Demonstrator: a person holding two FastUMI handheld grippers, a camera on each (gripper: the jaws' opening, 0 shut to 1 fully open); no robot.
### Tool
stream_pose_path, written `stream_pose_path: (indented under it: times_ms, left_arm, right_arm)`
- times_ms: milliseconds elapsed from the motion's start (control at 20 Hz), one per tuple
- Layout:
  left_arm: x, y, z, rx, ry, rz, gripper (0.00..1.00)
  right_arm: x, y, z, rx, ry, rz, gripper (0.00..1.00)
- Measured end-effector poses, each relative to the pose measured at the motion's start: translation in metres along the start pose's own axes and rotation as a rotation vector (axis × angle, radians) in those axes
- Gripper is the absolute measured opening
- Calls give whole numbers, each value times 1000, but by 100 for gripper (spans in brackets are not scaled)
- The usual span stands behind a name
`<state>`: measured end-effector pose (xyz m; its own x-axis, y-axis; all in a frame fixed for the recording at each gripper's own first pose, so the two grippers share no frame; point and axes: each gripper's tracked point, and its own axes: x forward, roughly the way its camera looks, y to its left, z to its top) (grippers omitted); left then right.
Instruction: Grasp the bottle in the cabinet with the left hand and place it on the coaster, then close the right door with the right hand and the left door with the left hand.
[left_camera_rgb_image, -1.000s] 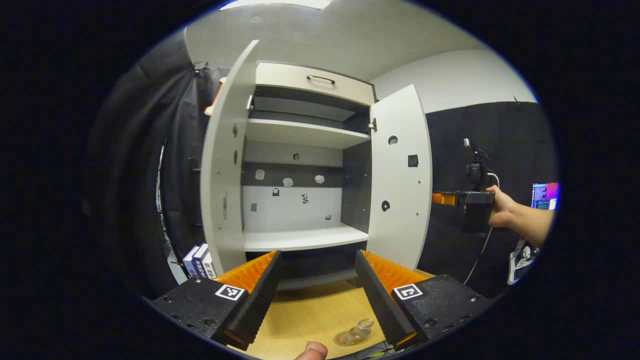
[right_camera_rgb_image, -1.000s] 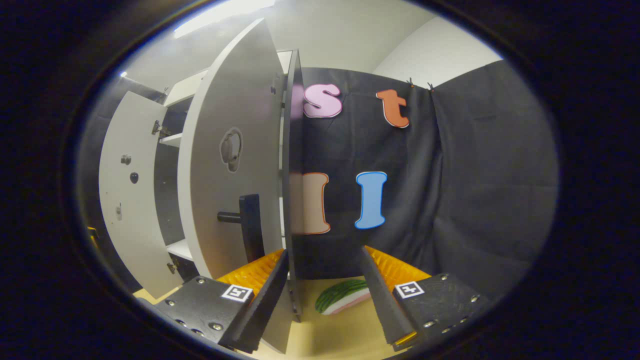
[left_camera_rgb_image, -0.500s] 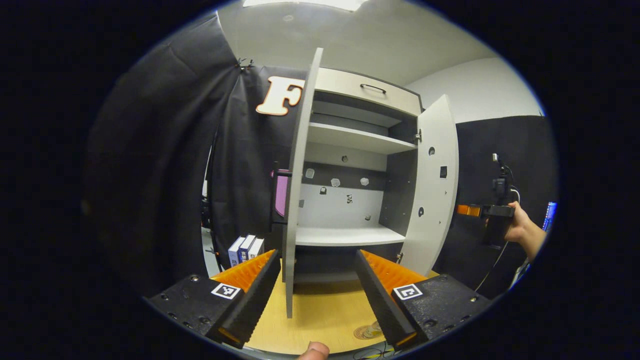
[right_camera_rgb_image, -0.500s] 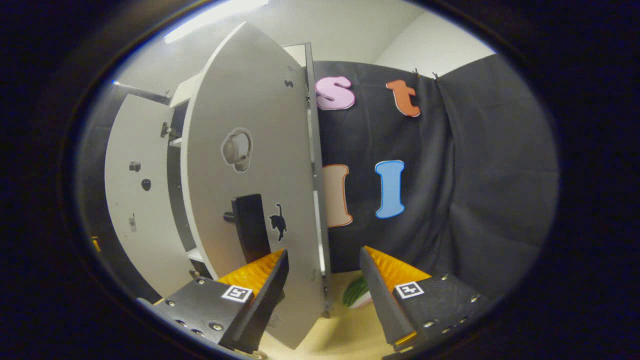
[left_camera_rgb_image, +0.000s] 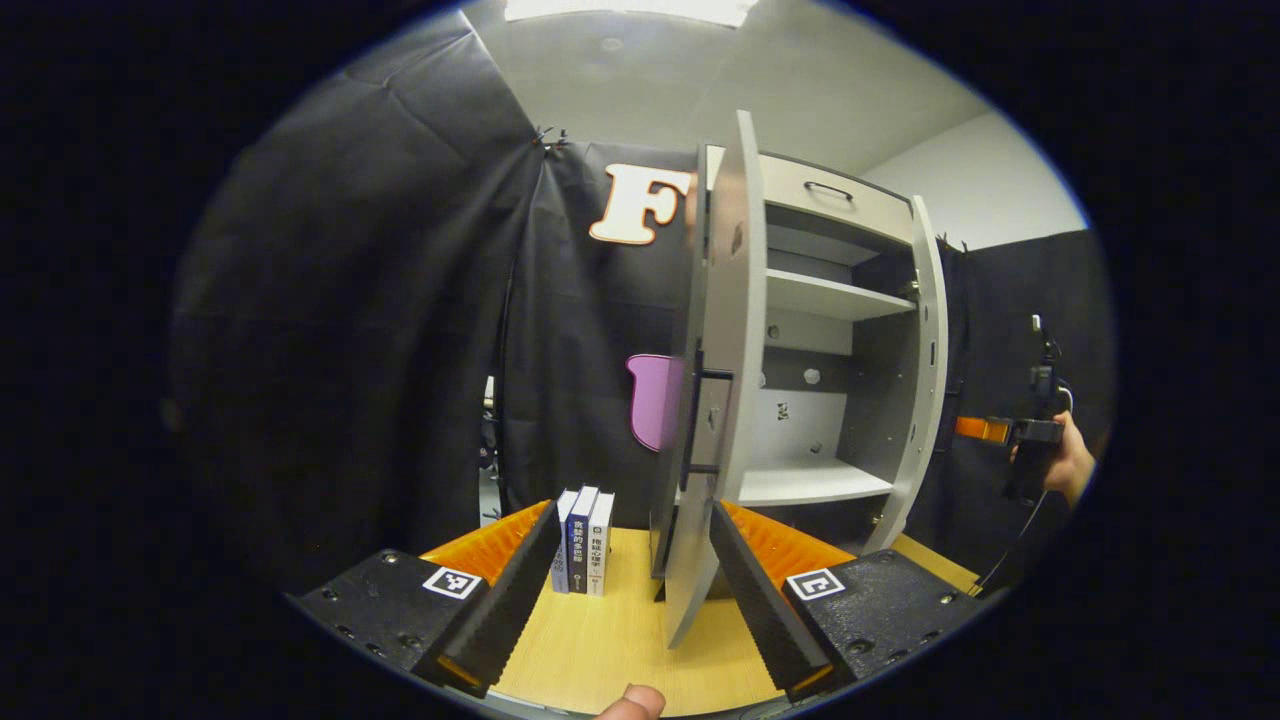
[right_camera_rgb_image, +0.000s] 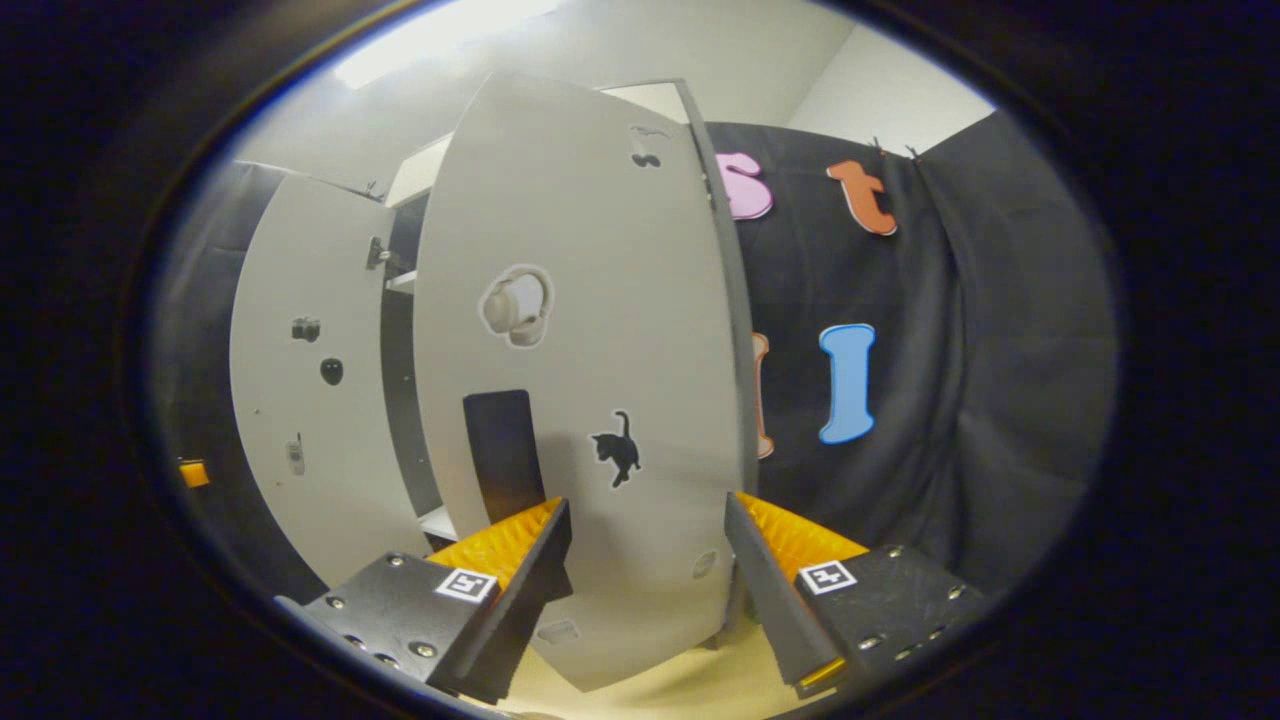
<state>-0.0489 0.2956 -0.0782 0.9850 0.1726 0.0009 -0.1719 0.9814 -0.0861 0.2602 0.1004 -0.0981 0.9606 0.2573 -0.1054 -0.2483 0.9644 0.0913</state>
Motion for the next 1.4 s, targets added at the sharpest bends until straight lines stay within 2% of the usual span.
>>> stream_pose_path:
  times_ms: [100, 150, 200, 300, 350, 400, 450, 550, 600, 700, 750, 900, 950, 1000, 1250, 1300, 1400]
  left_arm:
    - [24, 11, 5, -16, -4, 1, 95]
    - [37, 17, 7, -12, -2, -2, 91]
    - [50, 19, 6, 3, 7, -10, 95]
    - [75, 24, 7, 43, 7, -23, 95]
    - [88, 26, 8, 56, 3, -28, 91]
    - [100, 24, 9, 57, 1, -39, 95]
    - [110, 20, 9, 50, -2, -55, 91]
    - [126, 16, 9, 46, 0, -60, 91]
    - [131, 17, 12, 42, -15, -53, 95]
    - [139, 14, 15, 20, -24, -44, 95]
    - [142, 11, 15, 4, -14, -43, 91]
    - [144, 15, 16, -3, 7, 11, 95]
    - [144, 13, 15, 3, 17, 19, 90]
    - [143, 11, 16, 18, 22, 25, 95]
    - [140, 3, 15, 43, 60, 81, 93]
    - [139, 0, 15, 58, 62, 86, 93]
    - [137, -8, 17, 93, 51, 98, 93]
  right_arm:
    - [-1, -4, 2, -33, -27, -38, 94]
    - [0, -6, 5, -51, -42, -59, 96]
    - [-2, -8, 4, -66, -42, -70, 94]
    - [-14, -7, 0, -79, -32, -77, 94]
    - [-19, -10, 1, -77, -30, -89, 96]
    - [-26, -11, 3, -70, -32, -94, 96]
    - [-33, -12, 3, -61, -30, -95, 96]
    - [-53, -14, 6, -36, -25, -111, 96]
    - [-63, -14, 8, -31, -29, -113, 96]
    - [-90, -11, 11, -13, -46, -117, 94]
    - [-104, -7, 11, 1, -53, -116, 94]
    - [-148, 1, 12, 19, -50, -114, 96]
    - [-166, 1, 12, 24, -43, -118, 96]
    - [-183, 4, 11, 25, -40, -116, 96]
    - [-265, 3, 7, 11, -42, -167, 96]
    - [-279, 4, 4, 17, -31, -181, 93]
    - [-302, 16, 5, 26, -36, -163, 96]
